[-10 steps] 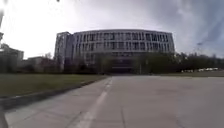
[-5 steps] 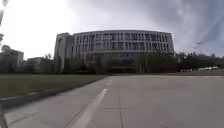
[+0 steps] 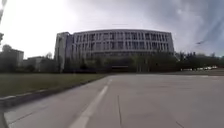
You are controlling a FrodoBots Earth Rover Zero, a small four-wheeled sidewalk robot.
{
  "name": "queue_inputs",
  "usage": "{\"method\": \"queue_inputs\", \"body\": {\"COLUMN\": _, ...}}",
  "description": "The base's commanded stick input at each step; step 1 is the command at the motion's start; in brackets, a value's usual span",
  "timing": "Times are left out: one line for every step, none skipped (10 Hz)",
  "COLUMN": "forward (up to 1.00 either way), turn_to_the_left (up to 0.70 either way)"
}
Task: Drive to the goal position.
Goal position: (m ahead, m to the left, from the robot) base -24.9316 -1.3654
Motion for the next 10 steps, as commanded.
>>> {"method": "queue_inputs", "body": {"forward": -0.5, "turn_to_the_left": 0.0}}
{"method": "queue_inputs", "body": {"forward": -0.5, "turn_to_the_left": 0.0}}
{"method": "queue_inputs", "body": {"forward": -0.5, "turn_to_the_left": 0.0}}
{"method": "queue_inputs", "body": {"forward": -0.5, "turn_to_the_left": 0.0}}
{"method": "queue_inputs", "body": {"forward": -0.5, "turn_to_the_left": 0.0}}
{"method": "queue_inputs", "body": {"forward": -0.5, "turn_to_the_left": 0.0}}
{"method": "queue_inputs", "body": {"forward": -0.5, "turn_to_the_left": 0.0}}
{"method": "queue_inputs", "body": {"forward": -0.5, "turn_to_the_left": 0.0}}
{"method": "queue_inputs", "body": {"forward": -0.5, "turn_to_the_left": 0.0}}
{"method": "queue_inputs", "body": {"forward": -0.5, "turn_to_the_left": 0.0}}
